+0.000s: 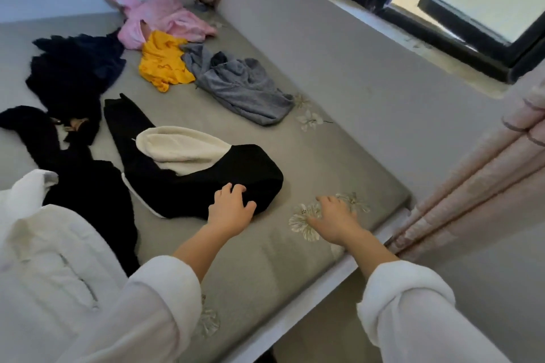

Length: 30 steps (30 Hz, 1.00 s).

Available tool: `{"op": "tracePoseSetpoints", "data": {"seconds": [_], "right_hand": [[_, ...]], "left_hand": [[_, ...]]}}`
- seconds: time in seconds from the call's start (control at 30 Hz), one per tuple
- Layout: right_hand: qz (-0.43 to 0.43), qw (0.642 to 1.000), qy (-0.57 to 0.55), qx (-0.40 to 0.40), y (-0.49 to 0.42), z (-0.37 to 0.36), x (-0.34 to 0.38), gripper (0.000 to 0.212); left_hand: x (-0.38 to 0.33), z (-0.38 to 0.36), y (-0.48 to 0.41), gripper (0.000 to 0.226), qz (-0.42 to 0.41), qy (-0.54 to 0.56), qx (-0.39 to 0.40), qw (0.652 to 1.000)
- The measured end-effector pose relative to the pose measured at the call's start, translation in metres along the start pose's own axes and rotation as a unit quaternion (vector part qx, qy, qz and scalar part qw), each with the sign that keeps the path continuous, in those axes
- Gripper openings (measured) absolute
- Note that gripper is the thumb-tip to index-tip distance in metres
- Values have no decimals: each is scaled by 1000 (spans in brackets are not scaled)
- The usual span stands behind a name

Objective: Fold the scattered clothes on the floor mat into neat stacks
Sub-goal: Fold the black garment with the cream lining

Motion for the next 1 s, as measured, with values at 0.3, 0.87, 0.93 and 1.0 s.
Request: {"op": "tracePoseSetpoints", "data": {"seconds": [0.3, 0.87, 0.93, 1.0], "right_hand": [[78, 993, 31, 80, -142, -2, 4, 66], [225, 973, 58, 15, -362, -52, 73, 59], [233, 971, 58, -14, -390, -52, 88, 58], [242, 968, 45, -37, -414, -54, 104, 58]], "left_hand": [[26, -28, -93, 51, 138, 36, -22, 990], [137, -44, -201, 62, 225, -52, -229, 946], [161, -34, -213, 70, 212, -143, -202, 945], [183, -23, -224, 64, 213, -236, -159, 935]]}}
Point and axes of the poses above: each hand's wrist, its own y-axis away from the middle knuckle, its own z-axis out of the back of the hand, x = y × z, the point moved 2 cm from there along -y, towards the middle knuckle, and after that the axes turned 7 degrees about y, right-handed, at the moved point
